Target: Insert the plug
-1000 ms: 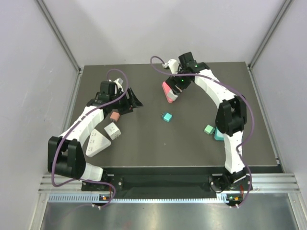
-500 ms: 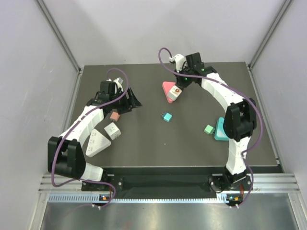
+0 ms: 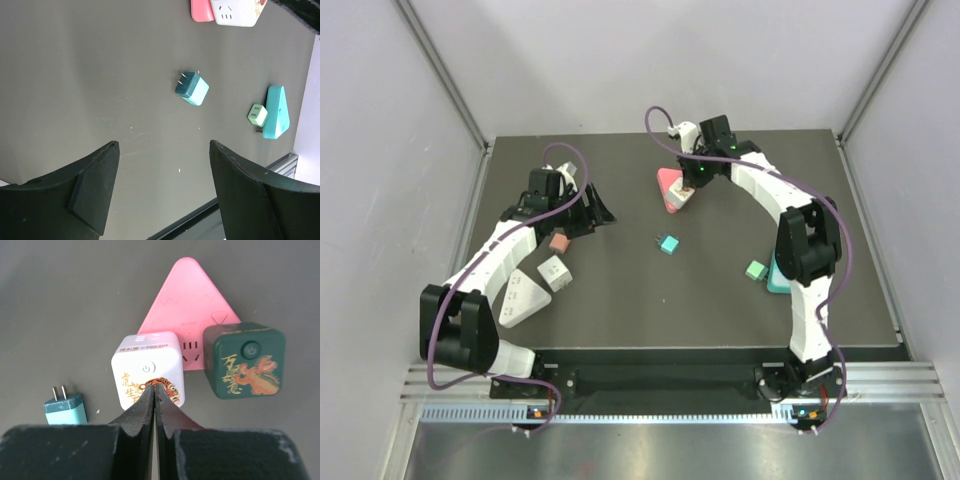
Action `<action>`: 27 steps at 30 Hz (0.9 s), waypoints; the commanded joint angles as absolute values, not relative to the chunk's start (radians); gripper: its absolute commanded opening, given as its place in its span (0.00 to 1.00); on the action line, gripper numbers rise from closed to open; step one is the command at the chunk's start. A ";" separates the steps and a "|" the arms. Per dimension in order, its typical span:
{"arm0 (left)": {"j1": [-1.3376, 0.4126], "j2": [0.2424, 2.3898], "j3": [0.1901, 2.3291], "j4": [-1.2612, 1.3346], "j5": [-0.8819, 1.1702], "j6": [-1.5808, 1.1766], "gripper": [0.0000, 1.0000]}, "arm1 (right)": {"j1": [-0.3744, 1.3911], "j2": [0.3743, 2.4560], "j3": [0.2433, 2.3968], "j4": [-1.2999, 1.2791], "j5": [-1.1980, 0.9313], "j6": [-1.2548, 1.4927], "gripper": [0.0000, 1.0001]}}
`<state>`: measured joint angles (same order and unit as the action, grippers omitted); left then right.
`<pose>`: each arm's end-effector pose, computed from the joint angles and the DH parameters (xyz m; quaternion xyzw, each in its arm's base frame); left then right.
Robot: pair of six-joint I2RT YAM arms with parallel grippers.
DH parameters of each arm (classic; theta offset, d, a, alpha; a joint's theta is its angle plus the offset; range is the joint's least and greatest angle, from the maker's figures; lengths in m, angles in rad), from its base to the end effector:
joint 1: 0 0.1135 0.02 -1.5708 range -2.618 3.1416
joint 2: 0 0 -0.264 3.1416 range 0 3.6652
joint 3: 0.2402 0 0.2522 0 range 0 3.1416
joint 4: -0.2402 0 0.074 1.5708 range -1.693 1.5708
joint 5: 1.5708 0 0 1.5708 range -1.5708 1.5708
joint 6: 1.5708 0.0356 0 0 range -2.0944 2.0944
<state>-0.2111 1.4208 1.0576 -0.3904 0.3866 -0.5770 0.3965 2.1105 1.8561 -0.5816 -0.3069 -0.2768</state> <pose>0.2992 -0.0778 0.2704 -0.0888 0.8994 -0.3125 0.2924 0.4388 0.1954 0.2563 -0.3565 0.8524 0.1636 0.3458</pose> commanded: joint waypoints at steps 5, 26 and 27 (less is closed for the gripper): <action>-0.207 1.387 1.078 -0.414 0.365 -0.566 0.77 | 0.406 2.046 1.973 -0.601 -0.299 -0.270 0.00; -0.206 1.379 1.060 -0.416 0.361 -0.574 0.77 | 0.465 2.128 1.939 -0.610 -0.262 -0.271 0.00; -0.206 1.374 1.061 -0.419 0.360 -0.575 0.78 | 0.466 2.112 1.959 -0.620 -0.264 -0.273 0.00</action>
